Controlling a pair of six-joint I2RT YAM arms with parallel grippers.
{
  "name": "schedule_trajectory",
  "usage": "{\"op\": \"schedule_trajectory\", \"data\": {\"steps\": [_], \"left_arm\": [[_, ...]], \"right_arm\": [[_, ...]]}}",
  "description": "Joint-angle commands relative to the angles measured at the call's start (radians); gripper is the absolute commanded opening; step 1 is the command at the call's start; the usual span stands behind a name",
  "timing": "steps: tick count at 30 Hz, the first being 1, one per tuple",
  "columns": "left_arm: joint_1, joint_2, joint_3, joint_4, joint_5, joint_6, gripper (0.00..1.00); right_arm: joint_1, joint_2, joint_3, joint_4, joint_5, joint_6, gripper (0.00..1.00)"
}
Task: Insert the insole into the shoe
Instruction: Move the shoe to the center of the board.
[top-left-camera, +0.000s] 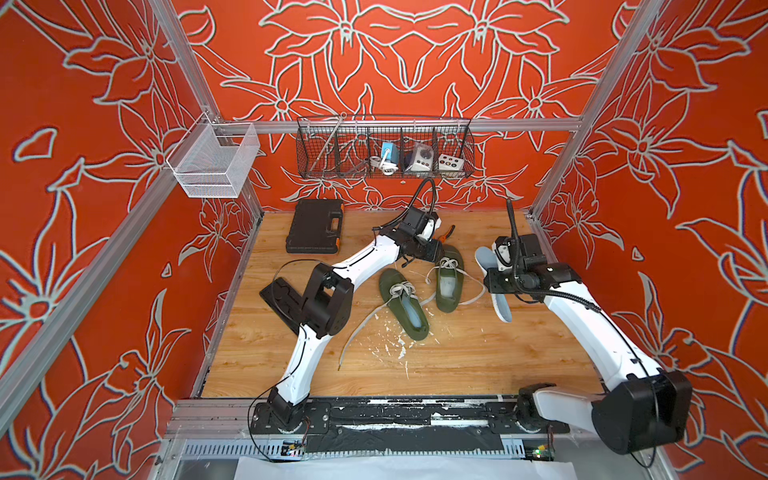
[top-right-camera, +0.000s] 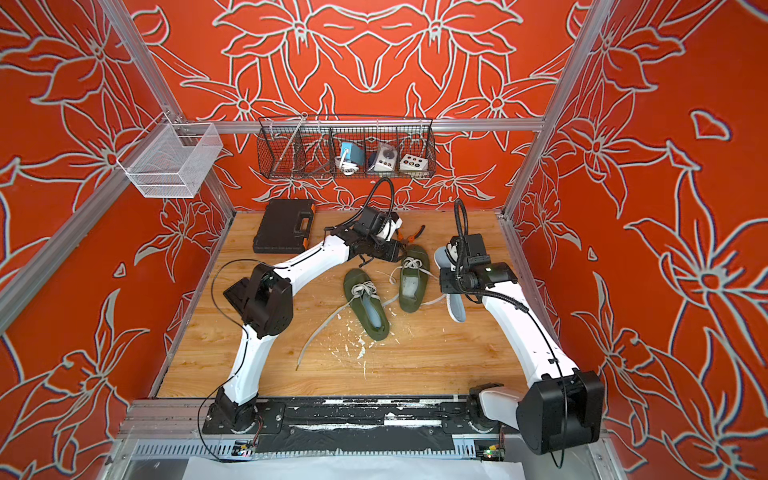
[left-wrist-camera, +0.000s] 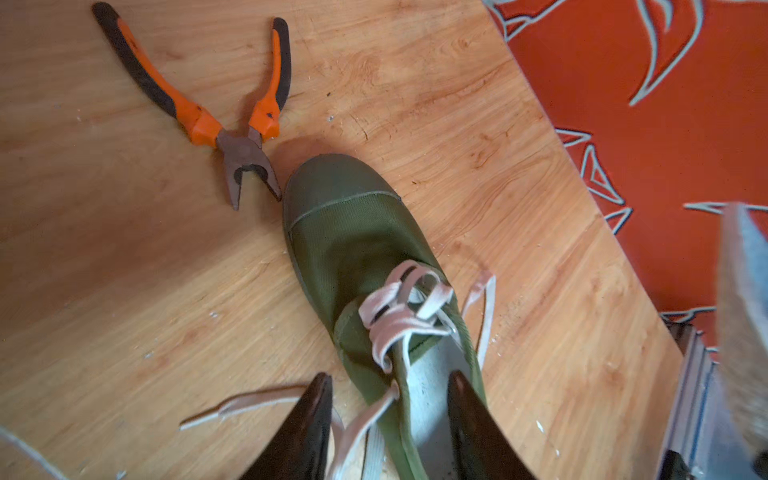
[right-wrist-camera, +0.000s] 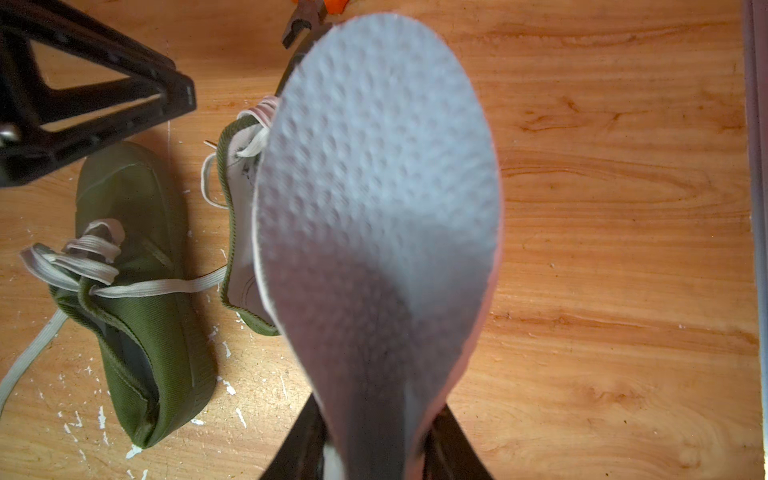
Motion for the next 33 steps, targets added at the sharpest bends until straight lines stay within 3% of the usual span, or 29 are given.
{"op": "schedule_trajectory", "data": {"steps": [1,5,17,21,23,33], "left_arm": [[-0.004,0.091,0.16,-0.181,0.015,0.089,0.42],[-0.005,0.177,0.268,-0.244,0.053,0.078,0.37],[-0.01,0.12,0.121,-0.166,0.11,0.026,0.3],[-0.01,0.077,0.058,-0.125,0.068,-0.017,0.01],[-0.011,0.052,0.028,-0.106,0.054,-0.054,0.0],[-0.056,-0.209,-0.406,0.211,-0.002,-0.401,0.0]], "right_arm": [[-0.014,-0.003,0.038,-0.041,-0.042,-0.007,0.32],[-0.03,0.008,0.043,-0.051,-0.053,-0.019,0.31],[-0.045,0.015,0.039,-0.048,-0.09,-0.027,0.28],[-0.047,0.006,0.028,-0.046,-0.101,-0.026,0.26],[-0.047,0.004,0.023,-0.046,-0.106,-0.03,0.26],[-0.047,-0.01,-0.006,-0.038,-0.136,-0.034,0.24]]}}
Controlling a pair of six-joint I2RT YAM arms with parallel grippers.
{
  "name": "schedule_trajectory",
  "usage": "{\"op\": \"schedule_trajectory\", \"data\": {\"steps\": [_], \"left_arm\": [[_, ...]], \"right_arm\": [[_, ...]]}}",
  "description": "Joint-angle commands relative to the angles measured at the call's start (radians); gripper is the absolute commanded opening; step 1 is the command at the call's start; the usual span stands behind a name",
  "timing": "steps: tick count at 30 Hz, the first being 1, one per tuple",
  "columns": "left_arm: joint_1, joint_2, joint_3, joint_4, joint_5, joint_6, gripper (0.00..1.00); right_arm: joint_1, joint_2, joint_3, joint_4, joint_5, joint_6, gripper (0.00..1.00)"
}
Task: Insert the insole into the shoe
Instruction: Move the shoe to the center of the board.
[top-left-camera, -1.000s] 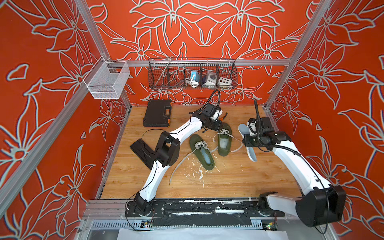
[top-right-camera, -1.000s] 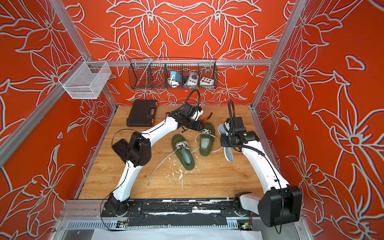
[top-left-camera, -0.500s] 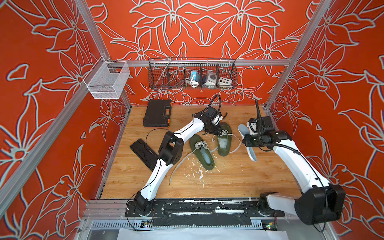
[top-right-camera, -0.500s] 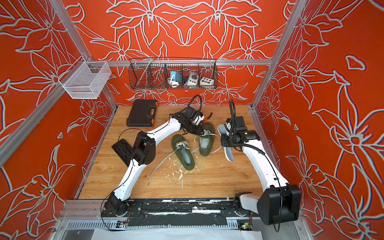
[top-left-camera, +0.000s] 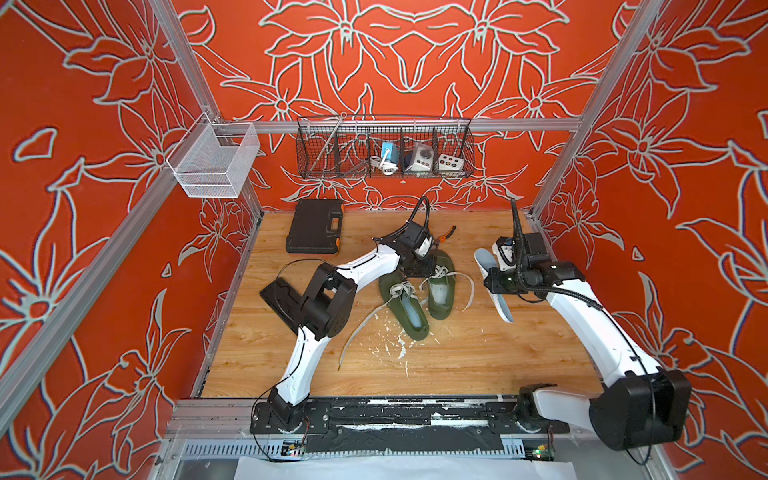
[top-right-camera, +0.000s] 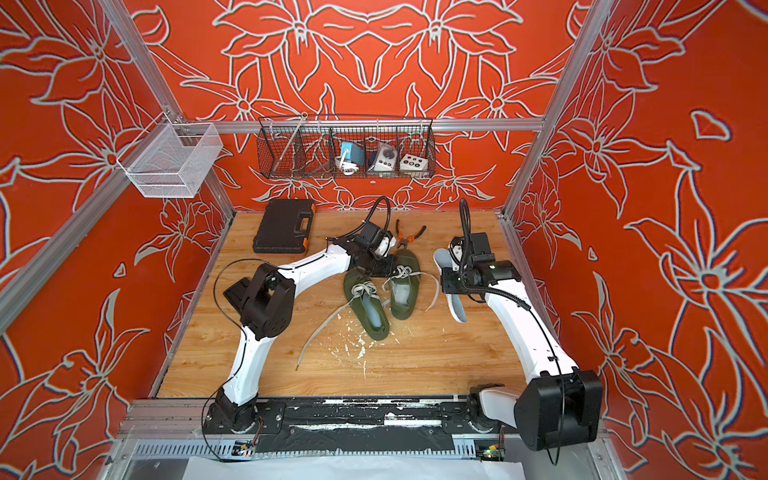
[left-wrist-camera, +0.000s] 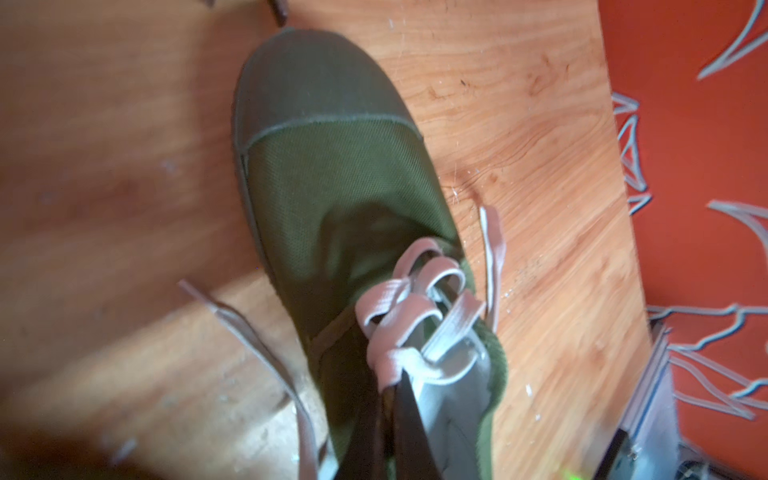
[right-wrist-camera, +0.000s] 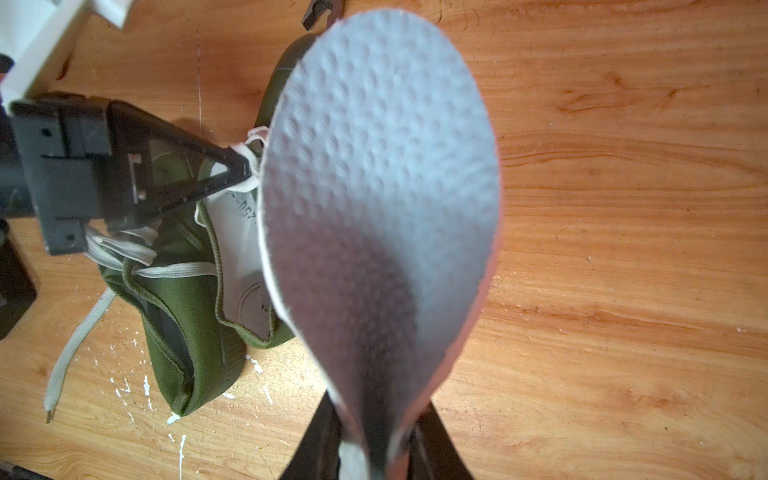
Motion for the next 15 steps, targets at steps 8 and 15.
{"op": "schedule_trajectory", "data": {"steps": [8,15], "left_arm": [[-0.097,-0.223,-0.31,0.31,-0.054,-0.25,0.32],[-0.104,-0.264,-0.237,0.151,-0.147,0.041,0.46]], "right_arm": [[-0.005,-0.04,-0.026,-0.023,-0.017,-0.031,0.24],[-0.003,-0.056,-0.026,-0.031,-0.017,-0.024,0.24]]}}
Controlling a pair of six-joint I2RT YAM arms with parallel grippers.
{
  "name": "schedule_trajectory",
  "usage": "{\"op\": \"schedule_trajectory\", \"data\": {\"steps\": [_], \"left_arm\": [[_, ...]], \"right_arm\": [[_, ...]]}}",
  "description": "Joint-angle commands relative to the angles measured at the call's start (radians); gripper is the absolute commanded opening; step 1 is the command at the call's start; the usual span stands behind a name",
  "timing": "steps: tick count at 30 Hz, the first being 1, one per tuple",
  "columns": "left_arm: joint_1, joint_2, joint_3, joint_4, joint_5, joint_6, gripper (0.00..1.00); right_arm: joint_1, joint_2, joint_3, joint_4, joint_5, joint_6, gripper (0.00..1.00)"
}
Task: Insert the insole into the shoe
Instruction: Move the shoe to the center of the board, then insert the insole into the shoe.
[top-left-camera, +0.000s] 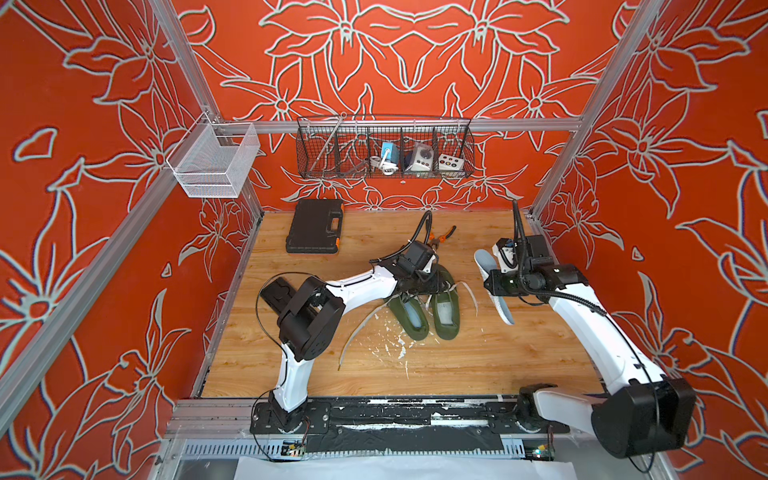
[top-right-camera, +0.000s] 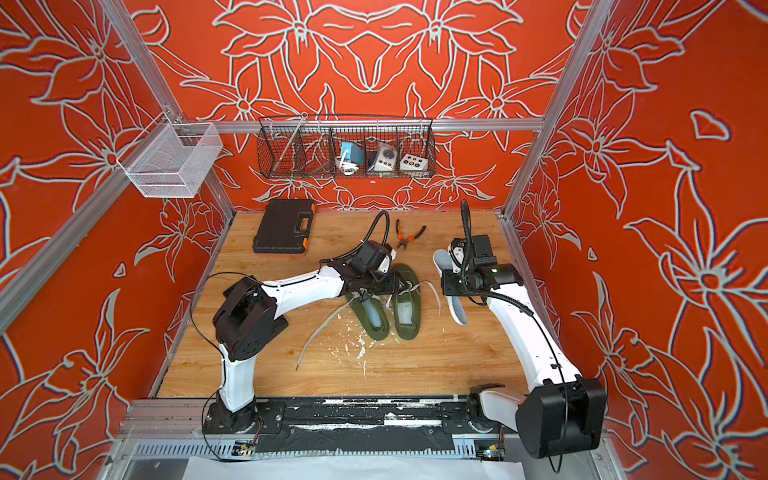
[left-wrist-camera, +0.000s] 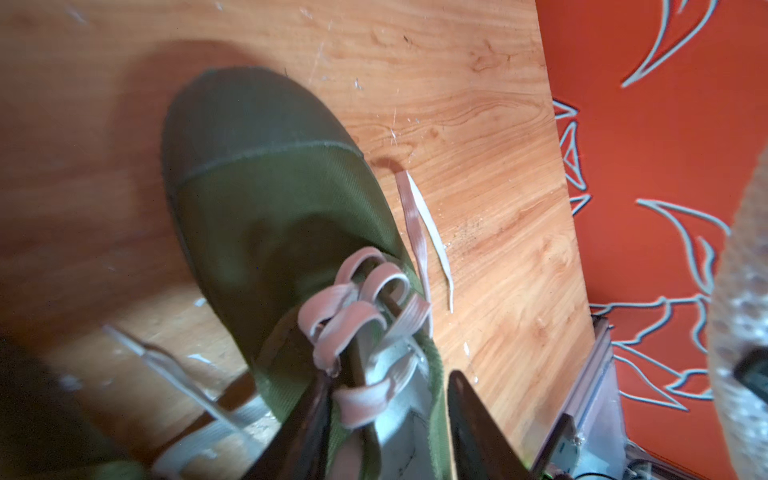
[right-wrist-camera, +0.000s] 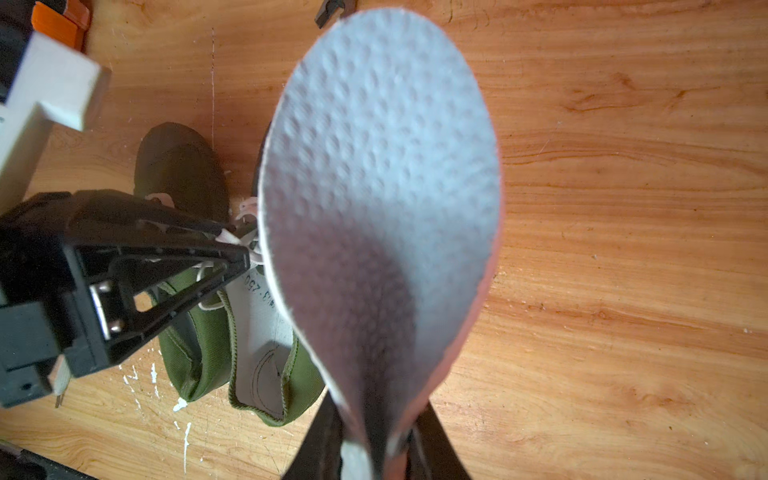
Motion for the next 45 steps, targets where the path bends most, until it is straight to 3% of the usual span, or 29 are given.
{"op": "schedule_trajectory", "data": {"steps": [1,5,8,14,25,35,45], "left_arm": [[-0.006,-0.055,0.078,-0.091,-0.09,0.233,0.45],[-0.041,-0.037,0.187,-0.251,-0.226,0.517,0.43],[-0.071,-0.031,0.223,-0.303,-0.248,0.682,0.39],[-0.13,-0.016,0.225,-0.324,-0.29,0.87,0.29],[-0.16,0.062,0.249,-0.415,-0.335,0.856,0.31],[-0.179,0.135,0.3,-0.472,-0.339,0.877,0.39],[-0.191,0.172,0.297,-0.455,-0.385,0.901,0.42]], "right_arm": [[-0.003,-0.02,-0.012,-0.023,-0.002,-0.011,0.24],[-0.004,-0.024,-0.013,-0.025,0.001,-0.011,0.23],[-0.003,-0.025,-0.016,-0.022,0.002,-0.01,0.23],[-0.004,-0.022,-0.011,-0.028,0.015,-0.014,0.23],[-0.009,-0.026,-0.009,-0.047,0.047,-0.026,0.23],[-0.159,-0.053,-0.005,-0.073,0.002,-0.065,0.23],[-0.187,-0.041,0.014,-0.069,-0.032,-0.057,0.22]]}}
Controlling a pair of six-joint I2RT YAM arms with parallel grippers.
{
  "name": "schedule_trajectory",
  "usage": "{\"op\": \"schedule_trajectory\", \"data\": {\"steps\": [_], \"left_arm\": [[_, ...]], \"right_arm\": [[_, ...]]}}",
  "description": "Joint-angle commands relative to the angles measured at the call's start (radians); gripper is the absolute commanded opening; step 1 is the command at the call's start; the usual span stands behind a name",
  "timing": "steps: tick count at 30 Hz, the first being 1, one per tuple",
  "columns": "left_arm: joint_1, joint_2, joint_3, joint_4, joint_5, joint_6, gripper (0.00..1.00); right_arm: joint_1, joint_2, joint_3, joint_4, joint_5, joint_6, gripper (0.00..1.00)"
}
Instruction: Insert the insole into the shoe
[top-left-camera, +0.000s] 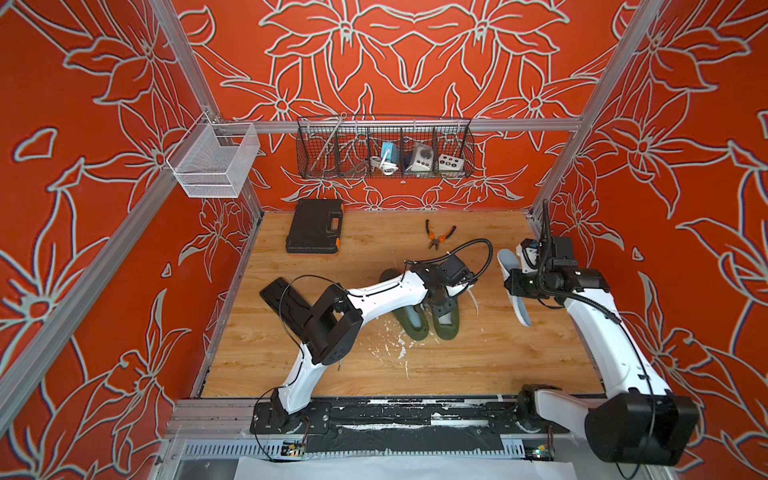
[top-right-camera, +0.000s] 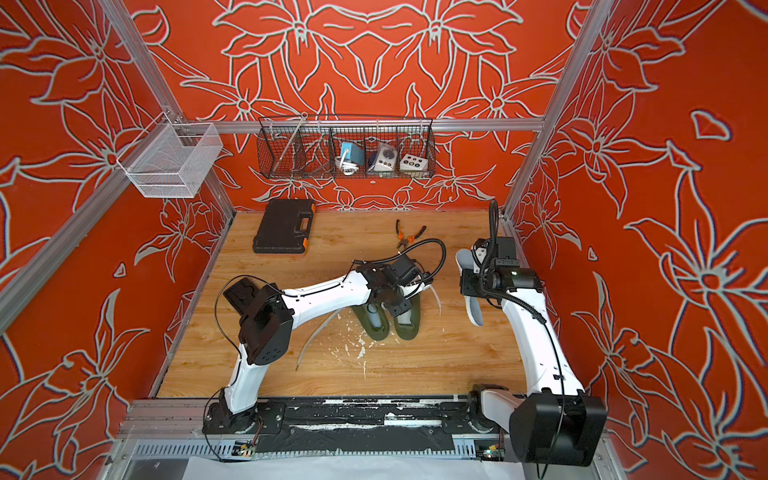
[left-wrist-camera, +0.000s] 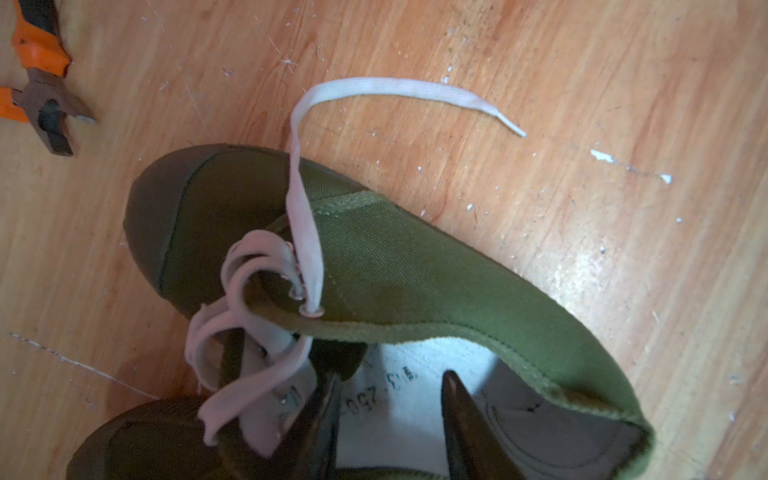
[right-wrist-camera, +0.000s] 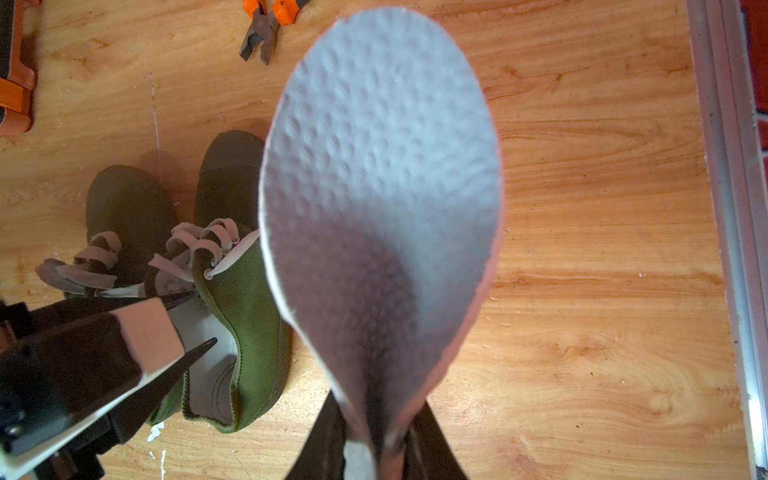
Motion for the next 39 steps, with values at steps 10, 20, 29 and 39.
{"op": "schedule_trajectory", "data": {"steps": [10,20,29,39], "left_arm": [[-0.02,0.074,0.01,0.057,-0.139,0.046,0.45],[-0.031,0.134,0.045,0.098,-0.222,0.035,0.4],[-0.032,0.171,0.062,0.093,-0.247,0.037,0.25],[-0.028,0.173,0.206,-0.062,-0.191,-0.039,0.0]], "right_arm": [[-0.006,-0.004,0.016,-0.03,-0.036,-0.013,0.22],[-0.006,-0.01,0.015,-0.032,-0.052,-0.01,0.22],[-0.006,-0.016,0.019,-0.039,-0.052,-0.012,0.21],[-0.005,-0.015,0.013,-0.042,-0.053,-0.016,0.21]]}}
